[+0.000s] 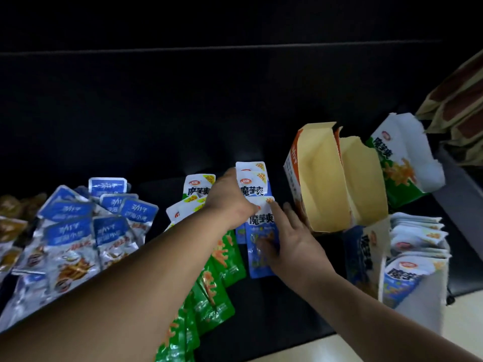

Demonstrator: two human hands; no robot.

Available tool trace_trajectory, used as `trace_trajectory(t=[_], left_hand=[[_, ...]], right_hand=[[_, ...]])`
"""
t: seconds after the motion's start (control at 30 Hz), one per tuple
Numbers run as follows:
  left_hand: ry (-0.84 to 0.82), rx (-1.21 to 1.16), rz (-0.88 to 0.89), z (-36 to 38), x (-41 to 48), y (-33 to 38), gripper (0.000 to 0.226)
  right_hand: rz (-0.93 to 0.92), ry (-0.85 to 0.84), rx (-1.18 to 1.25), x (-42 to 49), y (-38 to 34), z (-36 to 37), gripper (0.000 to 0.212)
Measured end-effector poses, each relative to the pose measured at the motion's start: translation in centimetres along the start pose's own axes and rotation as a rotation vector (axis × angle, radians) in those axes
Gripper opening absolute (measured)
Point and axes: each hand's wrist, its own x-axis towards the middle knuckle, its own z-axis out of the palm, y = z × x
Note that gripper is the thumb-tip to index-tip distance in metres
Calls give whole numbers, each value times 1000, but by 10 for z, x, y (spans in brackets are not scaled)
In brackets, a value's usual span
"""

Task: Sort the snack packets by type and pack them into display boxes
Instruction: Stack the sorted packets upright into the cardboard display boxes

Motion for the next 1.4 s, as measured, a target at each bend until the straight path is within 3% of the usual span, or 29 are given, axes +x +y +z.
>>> trace_trajectory(t=[0.3,0.43,0.57,0.67,0.87,1.0,1.17,1.3,1.4], left_hand=[[115,-268,-238,29,-5,14,53],[7,-371,-281,38,-15,10,25],[-62,-378,-259,36,-27,5,15],[-60,-334,-163,35,-36,0,16],[-86,-212,-38,23,-54,2,22],[-12,-358,-57,19,-80,-1,16],[19,-501,-92,6,-126,-15,17],[-90,-596,-43,6,-152,-27,39],[-64,-482,97,8,-156,-34,54]], right_hand=[[27,61,138,-2,1,0,83],[55,52,145,-9,3,3,82],[27,46,133,-19,7,11,78],[2,69,156,-28,7,12,75],[94,102,490,-44,4,3,74],[90,42,620,-52,-1,2,63],[122,157,914,-69,-10,1,45],[115,27,957,-67,-15,-9,74],[121,75,883,-63,-19,-13,99]])
